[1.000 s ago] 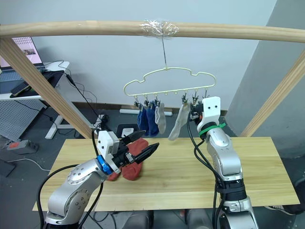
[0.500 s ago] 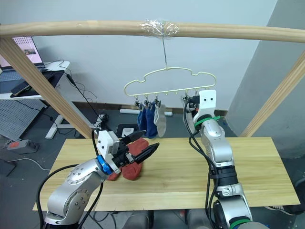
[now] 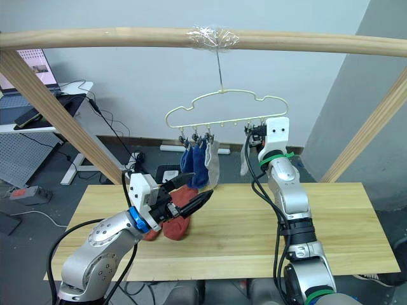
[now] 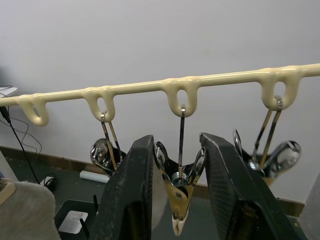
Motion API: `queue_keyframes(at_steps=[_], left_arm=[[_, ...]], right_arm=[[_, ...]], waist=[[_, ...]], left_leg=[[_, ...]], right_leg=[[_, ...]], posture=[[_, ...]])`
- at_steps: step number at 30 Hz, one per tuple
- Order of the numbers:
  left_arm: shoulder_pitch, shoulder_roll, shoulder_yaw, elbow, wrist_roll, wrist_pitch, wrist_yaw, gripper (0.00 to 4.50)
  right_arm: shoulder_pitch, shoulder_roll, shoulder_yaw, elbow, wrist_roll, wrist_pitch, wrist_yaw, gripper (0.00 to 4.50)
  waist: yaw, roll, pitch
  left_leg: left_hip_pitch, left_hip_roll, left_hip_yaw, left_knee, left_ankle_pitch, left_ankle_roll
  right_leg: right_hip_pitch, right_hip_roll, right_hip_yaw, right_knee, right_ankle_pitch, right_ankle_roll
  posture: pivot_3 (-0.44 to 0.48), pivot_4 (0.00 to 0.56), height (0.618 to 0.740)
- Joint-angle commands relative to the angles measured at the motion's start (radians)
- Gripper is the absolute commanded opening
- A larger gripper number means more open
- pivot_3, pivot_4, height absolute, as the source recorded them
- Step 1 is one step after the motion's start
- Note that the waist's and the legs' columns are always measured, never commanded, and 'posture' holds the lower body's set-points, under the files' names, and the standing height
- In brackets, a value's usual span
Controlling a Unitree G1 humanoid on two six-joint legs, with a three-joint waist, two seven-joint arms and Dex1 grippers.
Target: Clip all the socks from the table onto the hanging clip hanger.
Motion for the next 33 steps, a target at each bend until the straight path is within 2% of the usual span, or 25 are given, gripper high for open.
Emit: queue_keyframes(at_steps=[1, 5, 8, 12, 16, 19, 24, 31, 33], left_arm=[[-0.006, 0.006, 0.009, -0.041, -0.023, -0.002, -0.001, 4.50], [-0.006, 0.005, 0.010, -0.041, -0.025, -0.002, 0.001, 4.50], [0.005, 0.004, 0.015, -0.040, -0.024, 0.000, 0.006, 4.50], [0.018, 0.014, 0.018, 0.051, 0.075, 0.017, 0.088, 4.50], [-0.019, 0.011, 0.002, 0.264, 0.189, -0.006, 0.153, 4.50], [-0.081, 0.009, -0.045, 0.490, 0.298, -0.113, 0.150, 4.50], [-0.193, -0.003, -0.084, 0.789, 0.411, -0.233, 0.157, 4.50], [-0.308, -0.038, -0.099, 1.054, 0.443, -0.353, 0.057, 4.50], [-0.325, -0.037, -0.112, 1.104, 0.465, -0.382, 0.042, 4.09]], right_arm=[[-0.025, 0.005, -0.019, -0.029, 0.018, -0.004, 0.005, 0.94], [-0.025, 0.010, -0.032, -0.026, 0.033, 0.005, 0.003, 0.05], [-0.035, 0.014, -0.059, -0.041, 0.078, 0.044, 0.010, 0.02], [-0.072, -0.024, -0.112, -0.101, 0.210, 0.303, 0.059, 0.02], [-0.100, -0.100, -0.134, -0.175, 0.332, 0.590, 0.121, 0.02], [-0.103, -0.122, -0.142, -0.221, 0.382, 0.698, 0.130, 0.02], [-0.094, -0.123, -0.151, -0.276, 0.404, 0.770, 0.110, 0.02], [-0.074, -0.091, -0.177, -0.347, 0.420, 0.843, 0.058, 0.02], [-0.070, -0.087, -0.182, -0.361, 0.423, 0.858, 0.050, 0.00]], waist=[[0.000, 0.000, 0.000], [0.000, 0.000, 0.000], [0.000, 0.000, 0.000], [0.001, 0.000, 0.000], [0.001, 0.000, 0.000], [0.001, 0.000, 0.000], [0.000, -0.001, 0.001], [-0.004, -0.002, 0.003], [-0.005, -0.002, 0.005]], left_leg=[[0.000, 0.000, 0.000, 0.000, 0.000, 0.000], [0.000, 0.000, 0.000, 0.000, 0.000, 0.000], [0.000, 0.000, 0.000, 0.000, 0.000, 0.000], [0.000, 0.000, 0.000, 0.001, 0.000, 0.000], [0.002, 0.000, -0.001, 0.001, 0.000, 0.000], [0.002, 0.000, -0.001, 0.001, 0.000, 0.000], [0.001, 0.000, 0.000, 0.001, 0.000, 0.000], [0.000, 0.000, -0.001, 0.000, 0.000, 0.000], [0.000, 0.000, -0.001, 0.000, 0.000, 0.000]], right_leg=[[0.000, 0.000, 0.000, 0.000, 0.000, 0.000], [0.000, 0.000, 0.000, 0.000, 0.000, 0.000], [0.000, 0.000, 0.000, 0.000, 0.000, 0.000], [0.001, 0.000, 0.000, 0.001, 0.000, 0.000], [0.001, 0.000, 0.000, 0.002, 0.000, 0.000], [0.001, 0.000, -0.001, 0.002, -0.001, 0.001], [0.001, 0.000, 0.000, 0.001, -0.001, 0.001], [0.000, 0.000, -0.001, 0.001, 0.000, 0.001], [0.000, 0.000, -0.001, 0.002, 0.000, 0.001]], posture=[[0.099, 0.154, 0.740], [0.100, 0.155, 0.740], [0.100, 0.155, 0.740], [0.092, 0.162, 0.740], [0.068, 0.171, 0.740], [0.045, 0.174, 0.740], [0.019, 0.183, 0.740], [-0.006, 0.203, 0.740], [-0.005, 0.205, 0.740]])
